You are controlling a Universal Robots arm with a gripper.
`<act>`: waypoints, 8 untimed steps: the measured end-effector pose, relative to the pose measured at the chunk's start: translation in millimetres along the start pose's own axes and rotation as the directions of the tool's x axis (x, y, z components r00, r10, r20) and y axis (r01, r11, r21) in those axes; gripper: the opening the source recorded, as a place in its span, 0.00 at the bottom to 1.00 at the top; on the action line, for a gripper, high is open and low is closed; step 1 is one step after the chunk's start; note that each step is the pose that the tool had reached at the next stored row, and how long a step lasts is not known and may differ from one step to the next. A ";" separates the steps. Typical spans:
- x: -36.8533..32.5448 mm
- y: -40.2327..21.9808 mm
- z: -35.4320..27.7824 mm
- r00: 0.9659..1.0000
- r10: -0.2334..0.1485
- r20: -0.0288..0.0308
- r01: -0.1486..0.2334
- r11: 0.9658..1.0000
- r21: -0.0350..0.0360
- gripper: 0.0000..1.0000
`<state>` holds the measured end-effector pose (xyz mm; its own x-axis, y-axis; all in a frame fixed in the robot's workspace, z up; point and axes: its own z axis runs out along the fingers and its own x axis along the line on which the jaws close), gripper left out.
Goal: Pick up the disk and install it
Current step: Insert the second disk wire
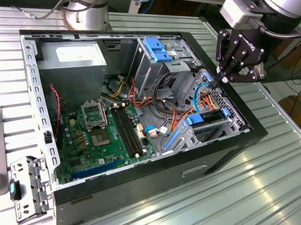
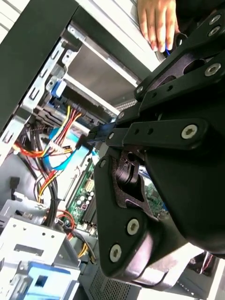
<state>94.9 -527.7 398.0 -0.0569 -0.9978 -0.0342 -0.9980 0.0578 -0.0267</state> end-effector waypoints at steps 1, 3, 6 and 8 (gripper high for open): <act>-2.7 0.2 0.1 1.000 0.000 -0.001 0.000 1.000 -0.001 0.11; -7.9 0.5 0.3 1.000 0.000 -0.003 0.000 1.000 -0.003 0.11; -21.5 1.3 0.7 1.000 0.000 -0.010 0.000 1.000 -0.008 0.11; -31.8 1.8 1.7 1.000 0.000 -0.012 0.000 1.000 -0.012 0.11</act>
<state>94.9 -495.8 397.4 -0.0572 -0.9981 -0.0224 -0.9982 0.0575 -0.0149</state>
